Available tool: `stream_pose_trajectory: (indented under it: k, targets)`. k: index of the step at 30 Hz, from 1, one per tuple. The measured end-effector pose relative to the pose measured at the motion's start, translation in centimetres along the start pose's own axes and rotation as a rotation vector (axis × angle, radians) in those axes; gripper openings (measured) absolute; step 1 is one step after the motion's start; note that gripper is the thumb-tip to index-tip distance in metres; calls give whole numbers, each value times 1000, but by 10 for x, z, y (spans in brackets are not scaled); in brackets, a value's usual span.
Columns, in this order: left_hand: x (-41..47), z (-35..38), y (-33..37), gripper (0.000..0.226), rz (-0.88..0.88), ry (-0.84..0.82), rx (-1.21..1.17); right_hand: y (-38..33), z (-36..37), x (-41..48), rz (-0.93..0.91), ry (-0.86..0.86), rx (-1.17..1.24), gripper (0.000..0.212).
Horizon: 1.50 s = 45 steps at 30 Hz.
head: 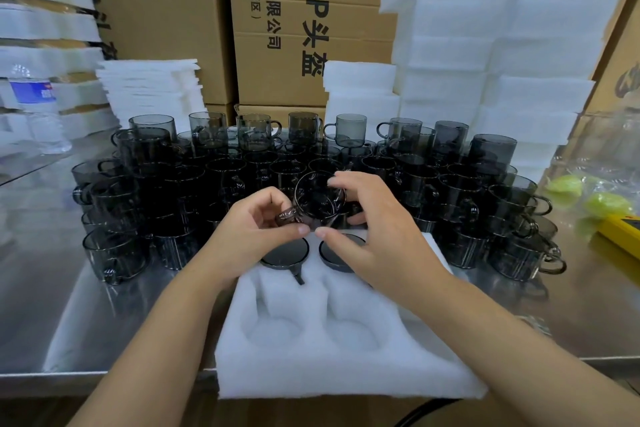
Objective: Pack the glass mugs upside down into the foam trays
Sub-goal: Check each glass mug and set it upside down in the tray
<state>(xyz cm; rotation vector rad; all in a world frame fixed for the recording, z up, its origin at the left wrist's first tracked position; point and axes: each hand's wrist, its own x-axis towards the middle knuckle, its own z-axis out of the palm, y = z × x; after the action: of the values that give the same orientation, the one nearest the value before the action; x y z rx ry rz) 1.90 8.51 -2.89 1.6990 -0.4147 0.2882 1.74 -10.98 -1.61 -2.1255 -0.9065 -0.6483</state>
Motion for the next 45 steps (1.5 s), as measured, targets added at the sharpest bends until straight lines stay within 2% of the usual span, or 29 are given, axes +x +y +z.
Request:
stream_pose_trajectory:
  k: [3,6,9,14,21,26,28,31,33,38,41,45]
  targets:
    - [-1,1,0,22,-11,10,-30,1,1,-1,49,8,73,70]
    - [-2,1,0,39,-11,-4,-60,1,1,-1,54,5,57,78]
    - [-1,1,-1,49,-18,-17,-52,1,0,0,19,-10,-15,75]
    - [-3,1,1,51,-22,-17,-45,-1,-2,0,19,-16,-49,73]
    - [-2,2,2,29,-17,4,-11,-3,-1,-1,20,-3,-27,69]
    - [-3,3,3,20,-26,0,-16,-2,0,-2,16,9,-47,65]
    - [-4,3,3,12,-57,5,-49,-1,0,-2,24,13,-44,62]
    - [-4,1,0,32,-132,4,-244,0,1,-3,43,7,-10,61]
    - [-4,1,0,30,-138,-12,-306,0,1,-4,39,21,7,62]
    - [-6,1,5,24,-55,4,-79,0,2,-3,39,38,37,61]
    - [-6,1,7,32,-19,-41,-53,0,2,-3,10,13,17,59]
    - [-7,1,7,20,-22,-71,-23,-2,1,-2,-3,6,-10,69]
